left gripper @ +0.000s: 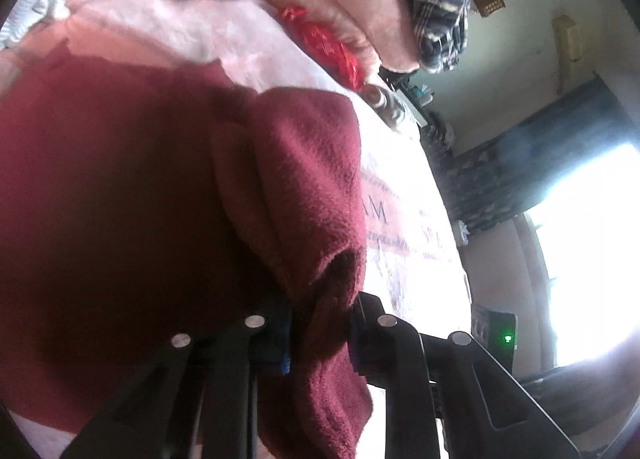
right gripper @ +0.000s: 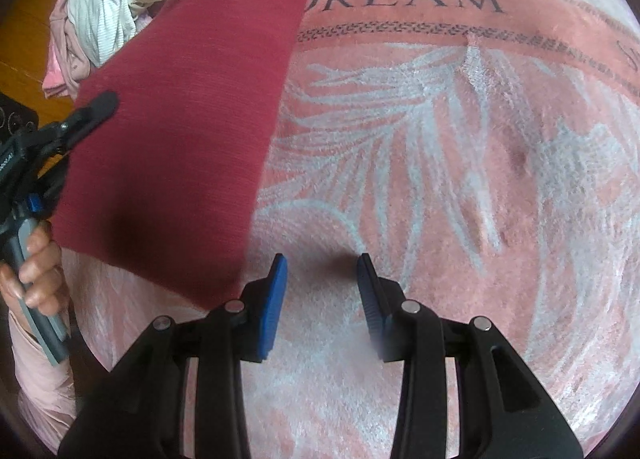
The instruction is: Fold small clothes
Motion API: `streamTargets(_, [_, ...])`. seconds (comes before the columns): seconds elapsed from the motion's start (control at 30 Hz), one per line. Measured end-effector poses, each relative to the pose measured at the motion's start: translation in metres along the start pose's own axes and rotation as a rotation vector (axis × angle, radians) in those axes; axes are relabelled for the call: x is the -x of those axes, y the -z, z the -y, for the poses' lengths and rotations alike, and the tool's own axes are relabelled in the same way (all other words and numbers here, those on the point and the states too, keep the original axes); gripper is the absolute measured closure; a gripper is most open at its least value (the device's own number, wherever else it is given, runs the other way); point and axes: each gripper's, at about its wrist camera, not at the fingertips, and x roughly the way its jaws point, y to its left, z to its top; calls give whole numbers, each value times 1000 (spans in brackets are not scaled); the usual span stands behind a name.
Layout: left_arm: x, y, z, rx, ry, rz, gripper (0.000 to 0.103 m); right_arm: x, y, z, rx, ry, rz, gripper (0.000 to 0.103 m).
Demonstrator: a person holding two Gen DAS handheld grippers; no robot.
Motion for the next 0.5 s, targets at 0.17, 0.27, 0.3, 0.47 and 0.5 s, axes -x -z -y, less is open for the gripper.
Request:
streamTargets(0.17, [37,-10,-10,-20,14,41,83,-7,-5,-13,14,-14,-1,66])
streamTargets(0.27, [71,-15,-17,-45,17,83,83,-14,-7,-26,37,-13,-7,66])
streamTargets(0.3, [83,-18,-19,-60,8,100,83,-17,-8,-31,45,-14,-10,66])
streamTargets(0.47, [130,-28,-46,-59,-27,156,83,-27,-13,-57,86,-29,-19,66])
streamTargets(0.5, [138,-28,-55,-49,-29,160,83,-29,-13,-62,91,-34,-19,66])
